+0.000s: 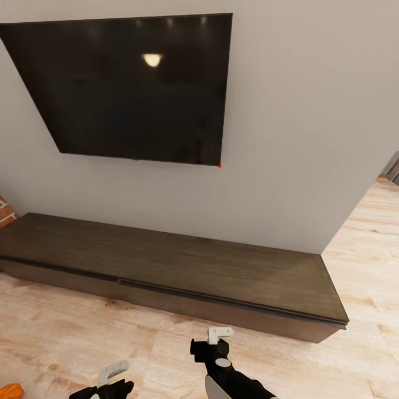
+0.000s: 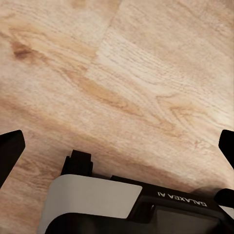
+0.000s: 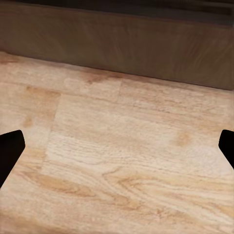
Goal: Place each of the two pumpkins and all three candles from the living room inside a cabinet in the living room (use any cabinet), then make sure every cabinet is closed, and position the cauldron so it is next to a table in the living room.
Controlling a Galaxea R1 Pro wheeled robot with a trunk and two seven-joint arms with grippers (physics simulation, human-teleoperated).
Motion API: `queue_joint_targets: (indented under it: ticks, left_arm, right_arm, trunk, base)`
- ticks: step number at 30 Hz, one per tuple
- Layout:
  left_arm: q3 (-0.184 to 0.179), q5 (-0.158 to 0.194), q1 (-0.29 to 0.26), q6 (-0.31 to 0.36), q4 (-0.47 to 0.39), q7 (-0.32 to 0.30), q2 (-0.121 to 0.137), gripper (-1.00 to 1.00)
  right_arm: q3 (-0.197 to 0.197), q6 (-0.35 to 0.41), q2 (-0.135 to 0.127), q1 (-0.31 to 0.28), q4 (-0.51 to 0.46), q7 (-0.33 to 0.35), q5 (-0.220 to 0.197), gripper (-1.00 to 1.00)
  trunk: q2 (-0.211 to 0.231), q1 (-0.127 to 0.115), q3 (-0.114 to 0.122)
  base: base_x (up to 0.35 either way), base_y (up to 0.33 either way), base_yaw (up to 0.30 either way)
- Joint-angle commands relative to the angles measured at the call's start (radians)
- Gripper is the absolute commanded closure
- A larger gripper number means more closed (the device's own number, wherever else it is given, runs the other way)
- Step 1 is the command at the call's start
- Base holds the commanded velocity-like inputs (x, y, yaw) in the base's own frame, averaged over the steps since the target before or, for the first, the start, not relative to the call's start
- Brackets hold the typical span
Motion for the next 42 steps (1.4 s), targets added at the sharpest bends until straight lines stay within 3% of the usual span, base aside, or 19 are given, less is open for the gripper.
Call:
queue_joint_targets:
  ticks: [1, 22, 26, 42]
  left_arm:
    - [-0.007, 0.009, -0.001, 0.001, -0.003, 0.009, 0.002, -1.0]
    - [0.002, 0.009, -0.001, 0.0, -0.003, 0.002, 0.003, -1.0]
    - [-0.006, 0.01, -0.001, -0.046, -0.003, -0.003, 0.003, -1.0]
    - [-0.007, 0.011, -0.001, -0.07, -0.002, -0.004, 0.003, -1.0]
  right_arm:
    - [0.007, -0.003, 0.0, -0.002, 0.001, -0.007, -0.006, -1.0]
    - [0.008, -0.004, 0.0, -0.002, 0.004, -0.006, 0.001, -1.0]
    - [0.009, -0.004, 0.0, -0.002, 0.004, -0.006, 0.001, -1.0]
    - [0.009, -0.004, 0.0, -0.002, 0.004, -0.006, 0.001, -1.0]
  trunk:
    - [-0.001, 0.0, -0.001]
    - [-0.001, 0.0, -0.001]
    - [-0.001, 0.0, -0.001]
    - [-0.001, 0.0, -0.001]
  base:
    - [0.0, 0.0, 0.0]
    - [0.0, 0.0, 0.0]
    - [-0.005, 0.005, 0.005]
    - [-0.084, 0.062, 0.252]
